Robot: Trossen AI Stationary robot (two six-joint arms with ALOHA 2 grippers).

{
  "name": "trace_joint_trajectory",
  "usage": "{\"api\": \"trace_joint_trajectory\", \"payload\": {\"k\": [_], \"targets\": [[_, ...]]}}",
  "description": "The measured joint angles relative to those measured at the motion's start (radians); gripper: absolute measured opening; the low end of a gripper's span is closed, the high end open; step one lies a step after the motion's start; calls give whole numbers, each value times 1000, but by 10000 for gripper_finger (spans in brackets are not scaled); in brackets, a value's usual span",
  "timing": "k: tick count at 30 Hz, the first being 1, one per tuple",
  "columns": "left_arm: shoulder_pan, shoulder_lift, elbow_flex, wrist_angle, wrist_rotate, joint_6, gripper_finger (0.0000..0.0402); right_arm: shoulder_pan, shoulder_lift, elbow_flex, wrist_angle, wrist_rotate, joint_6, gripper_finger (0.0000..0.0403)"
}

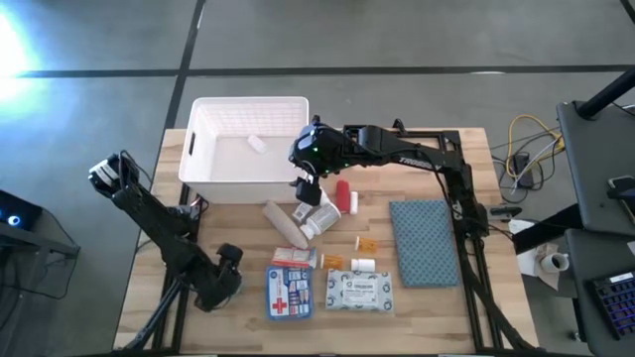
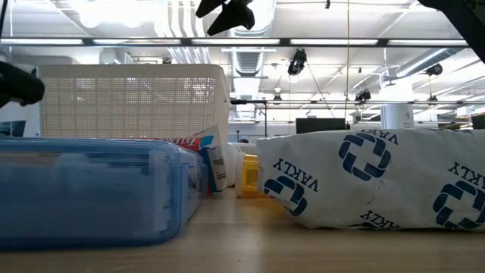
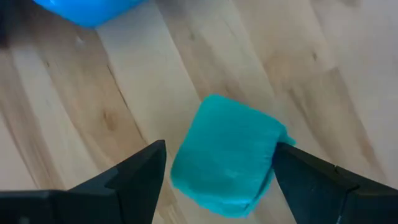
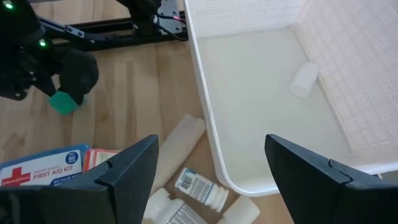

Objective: Pick & place medical supplies in basket/bin
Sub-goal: Put the green bandage into the white bin

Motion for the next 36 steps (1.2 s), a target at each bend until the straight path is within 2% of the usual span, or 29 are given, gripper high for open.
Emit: {"api": "trace_joint_trajectory", "payload": {"k": [7,10,14,19,23,27,32,36], "targets": [[1,25,-26,33,-8,0,261,0,0,0,0,5,4,283],[1,50,-25,32,-8,0,230,0,0,0,0,5,4,283],[1,67,-15,17,-8,-5,170,0,0,0,0,6,4,283],[10,55,59,-166,-10,-85,109,-2,0,0,1,7,3,283],[14,33,179,-378,-24,-135,97,-10,-10,0,3,7,-3,283],[14,8,356,-595,-148,-228,99,-15,-44,5,8,7,-39,283],[17,-6,574,-860,-432,-416,100,-21,-99,5,9,13,-91,283],[81,-18,687,-975,-649,-564,100,-22,-144,5,7,88,-121,283]]}}
